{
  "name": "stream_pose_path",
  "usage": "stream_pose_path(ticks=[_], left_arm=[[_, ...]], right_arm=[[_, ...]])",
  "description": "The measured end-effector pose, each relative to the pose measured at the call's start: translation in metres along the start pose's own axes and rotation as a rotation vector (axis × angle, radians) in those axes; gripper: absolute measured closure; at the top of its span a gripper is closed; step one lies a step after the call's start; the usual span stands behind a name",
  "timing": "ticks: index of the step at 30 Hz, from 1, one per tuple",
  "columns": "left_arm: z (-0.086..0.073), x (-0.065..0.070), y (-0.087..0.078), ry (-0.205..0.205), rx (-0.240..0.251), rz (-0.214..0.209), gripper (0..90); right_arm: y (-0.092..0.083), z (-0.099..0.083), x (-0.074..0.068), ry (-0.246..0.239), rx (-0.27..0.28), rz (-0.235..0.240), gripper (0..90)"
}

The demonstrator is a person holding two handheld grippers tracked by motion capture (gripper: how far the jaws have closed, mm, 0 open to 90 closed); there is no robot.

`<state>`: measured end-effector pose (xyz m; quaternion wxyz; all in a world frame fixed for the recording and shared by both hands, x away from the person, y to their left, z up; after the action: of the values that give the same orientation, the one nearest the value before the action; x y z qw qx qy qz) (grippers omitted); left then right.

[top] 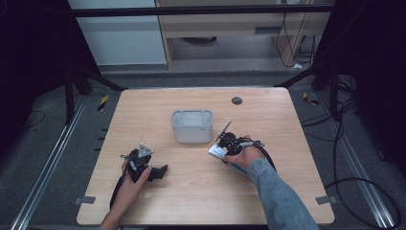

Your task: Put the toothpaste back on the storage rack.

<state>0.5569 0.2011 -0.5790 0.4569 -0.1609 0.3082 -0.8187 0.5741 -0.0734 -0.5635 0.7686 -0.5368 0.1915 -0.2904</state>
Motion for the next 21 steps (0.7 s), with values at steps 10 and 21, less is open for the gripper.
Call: stream_pose_path(ticks=[10, 21], left_arm=[[0.0, 0.0, 0.0, 0.0, 0.0, 0.0, 0.0], [0.0, 0.0, 0.0, 0.001, 0.0, -0.001, 0.0]], right_arm=[[-0.003, 0.0, -0.002, 0.045, 0.009, 0.041, 72.5], [-0.01, 0.003, 0.0, 0.035, 0.06, 0.015, 79.2]])
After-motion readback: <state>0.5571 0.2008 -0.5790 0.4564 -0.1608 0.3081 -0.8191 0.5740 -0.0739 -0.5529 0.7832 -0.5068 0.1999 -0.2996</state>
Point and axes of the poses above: each handheld gripper's, and its own axes: y roughly forward along the jaws, z roughly out of its top, x roughly to its right, the point moved 10 cm from there along y, roughly forward along the jaws, and after that the axes turned 4 degrees about x, right-handed, at the moved point
